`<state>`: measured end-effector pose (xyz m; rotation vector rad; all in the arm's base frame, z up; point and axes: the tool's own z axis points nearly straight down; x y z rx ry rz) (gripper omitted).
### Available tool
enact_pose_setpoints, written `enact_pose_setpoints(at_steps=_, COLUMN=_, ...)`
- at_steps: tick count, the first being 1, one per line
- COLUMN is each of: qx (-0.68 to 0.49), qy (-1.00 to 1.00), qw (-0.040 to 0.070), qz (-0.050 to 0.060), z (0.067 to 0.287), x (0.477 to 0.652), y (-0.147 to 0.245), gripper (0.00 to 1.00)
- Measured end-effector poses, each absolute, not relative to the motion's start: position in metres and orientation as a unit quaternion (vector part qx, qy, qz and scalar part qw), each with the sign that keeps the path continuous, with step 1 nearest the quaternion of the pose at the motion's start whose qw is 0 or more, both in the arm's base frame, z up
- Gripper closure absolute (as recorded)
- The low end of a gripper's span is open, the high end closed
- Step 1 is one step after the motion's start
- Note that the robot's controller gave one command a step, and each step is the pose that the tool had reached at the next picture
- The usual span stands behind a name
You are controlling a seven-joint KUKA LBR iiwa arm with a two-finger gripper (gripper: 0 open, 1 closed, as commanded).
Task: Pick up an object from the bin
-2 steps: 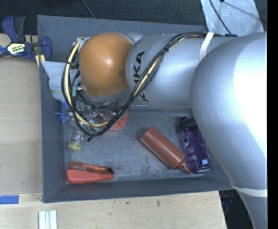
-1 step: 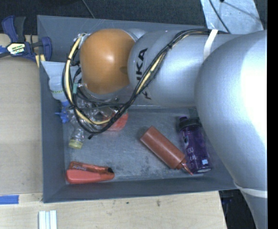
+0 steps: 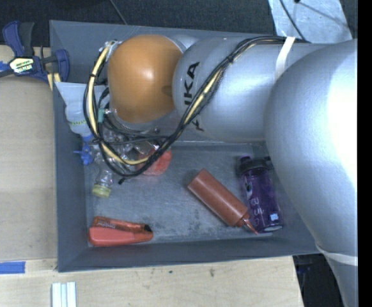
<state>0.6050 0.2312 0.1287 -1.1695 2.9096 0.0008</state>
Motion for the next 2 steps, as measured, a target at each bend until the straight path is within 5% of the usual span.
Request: enact_pose_setpoints(at_steps=2, qx=-0.372, qy=0.928, qw=0.001, qz=0.0, z=0.152, x=0.604, y=0.231, gripper=1.0)
